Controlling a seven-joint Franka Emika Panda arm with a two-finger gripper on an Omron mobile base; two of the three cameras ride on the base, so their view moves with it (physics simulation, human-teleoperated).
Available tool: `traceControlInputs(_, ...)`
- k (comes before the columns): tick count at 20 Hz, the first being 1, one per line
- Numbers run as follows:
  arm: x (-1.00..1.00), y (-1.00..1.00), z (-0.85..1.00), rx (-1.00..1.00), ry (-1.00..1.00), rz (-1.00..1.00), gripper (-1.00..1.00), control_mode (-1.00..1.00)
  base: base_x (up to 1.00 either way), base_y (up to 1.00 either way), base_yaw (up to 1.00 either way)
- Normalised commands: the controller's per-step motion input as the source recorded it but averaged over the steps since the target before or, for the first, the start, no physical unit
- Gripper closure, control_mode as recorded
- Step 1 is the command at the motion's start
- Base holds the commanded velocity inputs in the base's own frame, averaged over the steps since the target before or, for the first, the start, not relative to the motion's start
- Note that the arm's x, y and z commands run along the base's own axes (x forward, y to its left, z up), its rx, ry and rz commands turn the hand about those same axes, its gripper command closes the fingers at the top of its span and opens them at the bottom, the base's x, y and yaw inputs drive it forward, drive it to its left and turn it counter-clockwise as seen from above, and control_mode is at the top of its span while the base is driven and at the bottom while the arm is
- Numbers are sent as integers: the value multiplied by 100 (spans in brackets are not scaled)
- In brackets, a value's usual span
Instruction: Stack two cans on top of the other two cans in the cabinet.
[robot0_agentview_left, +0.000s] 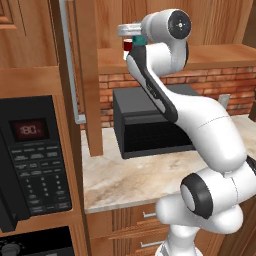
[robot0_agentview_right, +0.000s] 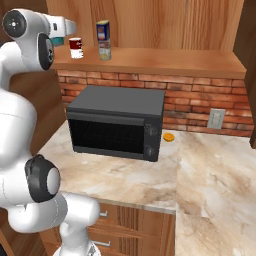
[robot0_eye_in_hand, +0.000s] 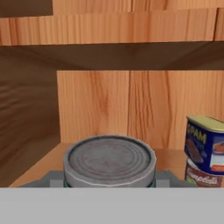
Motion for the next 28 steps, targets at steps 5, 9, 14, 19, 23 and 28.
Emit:
traceControlInputs(5, 0, -29, 0, 2, 0, 0, 100, -100, 0, 0, 0)
traceControlInputs(9, 0, -23, 9, 2, 0, 0, 100, -100, 0, 0, 0)
traceControlInputs(14, 10, -7, 9, 0, 0, 0, 100, -100, 0, 0, 0)
traceControlInputs(19, 11, -1, 15, 0, 0, 0, 100, -100, 0, 0, 0)
traceControlInputs(23, 14, 0, 3, 0, 0, 0, 100, -100, 0, 0, 0)
traceControlInputs(28, 11, -1, 0, 0, 0, 0, 100, -100, 0, 0, 0)
